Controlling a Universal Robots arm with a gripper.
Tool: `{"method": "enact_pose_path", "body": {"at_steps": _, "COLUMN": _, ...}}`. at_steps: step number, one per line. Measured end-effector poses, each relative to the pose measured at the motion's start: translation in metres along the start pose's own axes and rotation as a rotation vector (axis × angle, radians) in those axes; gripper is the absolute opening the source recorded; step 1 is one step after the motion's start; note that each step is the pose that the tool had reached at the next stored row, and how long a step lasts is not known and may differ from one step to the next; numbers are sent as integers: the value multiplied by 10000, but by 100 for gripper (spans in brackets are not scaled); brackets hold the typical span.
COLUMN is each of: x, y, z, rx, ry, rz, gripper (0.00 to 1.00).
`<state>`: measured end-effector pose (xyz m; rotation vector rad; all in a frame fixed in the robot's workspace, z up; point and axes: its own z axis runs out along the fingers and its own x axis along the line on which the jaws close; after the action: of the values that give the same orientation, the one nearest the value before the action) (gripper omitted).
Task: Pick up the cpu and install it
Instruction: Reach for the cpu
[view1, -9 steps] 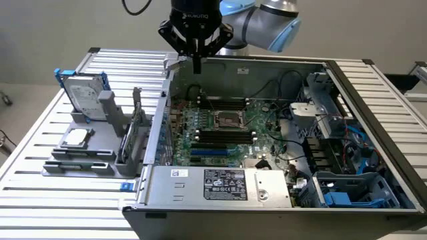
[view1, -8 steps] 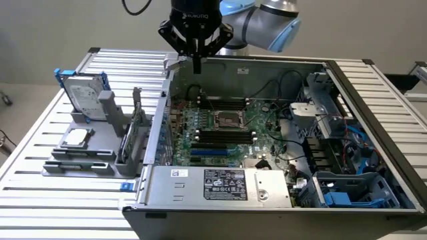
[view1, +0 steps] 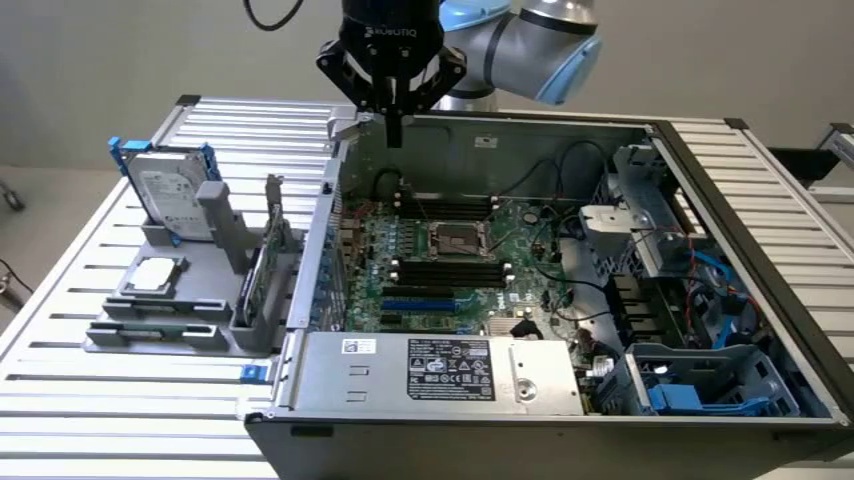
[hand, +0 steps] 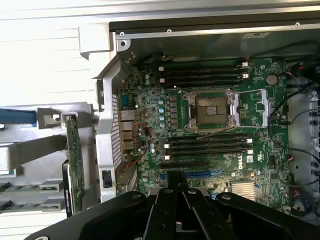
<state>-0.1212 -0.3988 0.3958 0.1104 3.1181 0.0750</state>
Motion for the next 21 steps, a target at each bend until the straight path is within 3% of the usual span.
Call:
{"method": "enact_pose_path", "body": {"at_steps": 2, "x": 45, "y": -4, "z": -2, "rx": 2, "ry": 9, "rz": -1, "gripper": 11}}
{"method": "enact_pose_path", "body": {"at_steps": 21, "x": 907, "y": -62, "z": 37, "rx": 5, "ry": 63, "rz": 3, "gripper": 11}}
